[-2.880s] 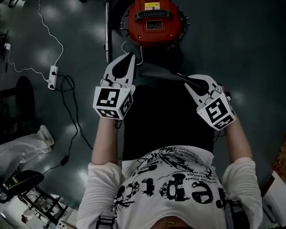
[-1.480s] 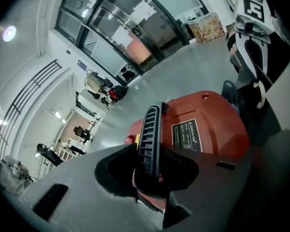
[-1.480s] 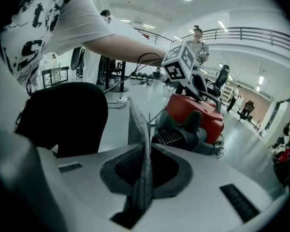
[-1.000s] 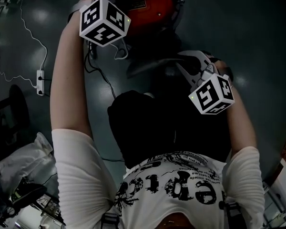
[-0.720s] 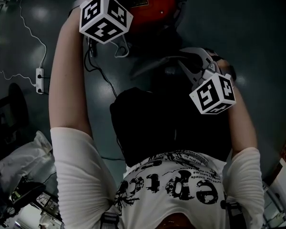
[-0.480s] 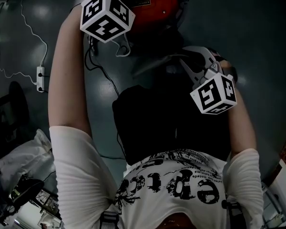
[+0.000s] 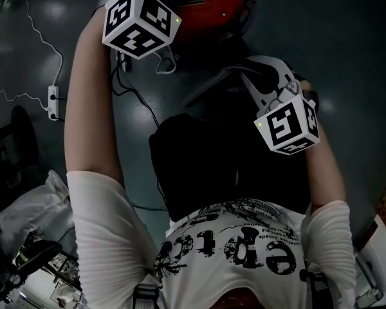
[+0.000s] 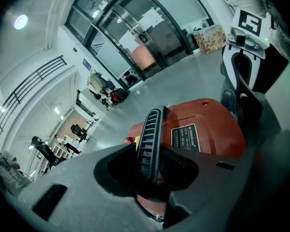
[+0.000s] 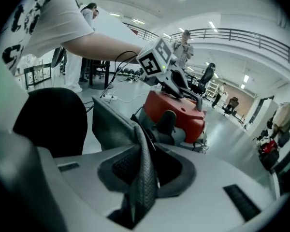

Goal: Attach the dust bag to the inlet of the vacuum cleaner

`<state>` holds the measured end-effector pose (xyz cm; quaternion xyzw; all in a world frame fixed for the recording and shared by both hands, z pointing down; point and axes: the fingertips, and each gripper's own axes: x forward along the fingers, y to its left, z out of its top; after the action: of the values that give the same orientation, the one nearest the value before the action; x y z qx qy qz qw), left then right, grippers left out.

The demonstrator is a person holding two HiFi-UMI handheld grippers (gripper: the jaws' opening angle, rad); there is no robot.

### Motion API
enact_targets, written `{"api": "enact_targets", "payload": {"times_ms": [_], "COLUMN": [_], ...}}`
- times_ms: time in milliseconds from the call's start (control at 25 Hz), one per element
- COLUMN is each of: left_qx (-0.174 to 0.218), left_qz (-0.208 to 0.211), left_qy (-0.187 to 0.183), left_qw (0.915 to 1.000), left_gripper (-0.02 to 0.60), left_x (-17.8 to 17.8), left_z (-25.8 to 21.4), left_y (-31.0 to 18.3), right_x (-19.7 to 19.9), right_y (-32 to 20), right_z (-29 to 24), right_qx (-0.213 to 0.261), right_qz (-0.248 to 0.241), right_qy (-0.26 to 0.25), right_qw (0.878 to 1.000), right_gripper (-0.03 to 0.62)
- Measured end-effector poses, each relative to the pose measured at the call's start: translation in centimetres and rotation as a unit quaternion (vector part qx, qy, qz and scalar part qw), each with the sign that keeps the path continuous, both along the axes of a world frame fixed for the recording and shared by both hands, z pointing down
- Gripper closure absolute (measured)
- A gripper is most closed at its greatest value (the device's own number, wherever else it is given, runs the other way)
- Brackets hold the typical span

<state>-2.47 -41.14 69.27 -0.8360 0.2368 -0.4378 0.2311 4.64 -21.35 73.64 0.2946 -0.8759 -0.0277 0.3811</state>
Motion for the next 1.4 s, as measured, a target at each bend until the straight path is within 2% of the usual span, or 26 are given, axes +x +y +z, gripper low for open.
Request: {"api": "enact_targets", "payload": {"times_ms": [320, 440, 640, 800, 840, 880, 960, 1040, 1080, 1120, 1160, 1240, 1280, 1320, 1400], "left_qx": [0.005, 0.012, 0.018, 0.045, 0.049, 0.05, 0.051, 0.057, 0.06, 0.064, 0.065, 0.046, 0.029, 0.014, -0.002], "left_qz": [0.014, 0.007, 0.012, 0.02, 0.025, 0.03, 0.034, 0.031, 0.019, -0.002, -0.029, -0.086, -0.115, -0.142, -0.197], "left_qy": [0.0, 0.001, 0.013, 0.021, 0.023, 0.03, 0.06, 0.12, 0.166, 0.222, 0.285, 0.402, 0.444, 0.474, 0.51], "left_qw": [0.9999, 0.9999, 0.9997, 0.9986, 0.9982, 0.9978, 0.9963, 0.9907, 0.9841, 0.973, 0.956, 0.9103, 0.8881, 0.8691, 0.8375], "left_gripper": [0.466, 0.466, 0.466, 0.46, 0.422, 0.389, 0.387, 0.387, 0.387, 0.387, 0.388, 0.388, 0.388, 0.388, 0.401], "left_x": [0.3, 0.2, 0.3, -0.1, -0.1, -0.1, -0.4, -0.4, -0.5, -0.8, -1.1, -2.0, -2.6, -3.3, -4.8], "left_z": [-0.6, -1.0, -0.9, -1.0, -1.2, -1.7, -3.5, -6.5, -8.3, -10.0, -11.6, -13.6, -13.9, -13.8, -13.0], "left_y": [0.3, 0.1, 0.3, 0.2, 0.5, 1.0, 2.2, 3.9, 4.9, 5.9, 7.1, 9.7, 11.0, 12.1, 13.9], "right_x": [0.1, 0.1, -0.1, -0.1, 0.0, 0.1, 0.4, 0.4, 0.2, 0.0, -0.2, -0.1, 0.1, 0.3, 1.0], "right_y": [-0.7, -0.8, -0.1, -0.1, 0.0, 0.1, 0.5, 1.0, 1.2, 1.4, 1.6, 1.7, 1.5, 1.1, -0.1], "right_z": [-0.3, -0.3, -0.3, -0.2, -0.1, 0.0, -0.5, -2.6, -4.1, -5.6, -7.0, -9.2, -10.1, -10.9, -12.0], "right_qx": [0.008, 0.002, -0.038, -0.015, -0.011, -0.008, 0.001, 0.034, 0.056, 0.077, 0.095, 0.116, 0.122, 0.128, 0.129], "right_qz": [0.033, 0.037, -0.004, -0.016, -0.02, -0.022, -0.021, -0.012, -0.006, 0.001, 0.011, 0.042, 0.062, 0.083, 0.129], "right_qy": [0.009, 0.009, 0.0, 0.011, 0.012, 0.012, 0.006, -0.017, -0.035, -0.055, -0.076, -0.117, -0.137, -0.159, -0.209], "right_qw": [0.999, 0.999, 0.999, 1.0, 1.0, 1.0, 1.0, 0.999, 0.998, 0.995, 0.993, 0.985, 0.981, 0.975, 0.961], "right_gripper": [0.517, 0.516, 0.517, 0.515, 0.51, 0.502, 0.487, 0.482, 0.482, 0.482, 0.483, 0.484, 0.484, 0.484, 0.485]}}
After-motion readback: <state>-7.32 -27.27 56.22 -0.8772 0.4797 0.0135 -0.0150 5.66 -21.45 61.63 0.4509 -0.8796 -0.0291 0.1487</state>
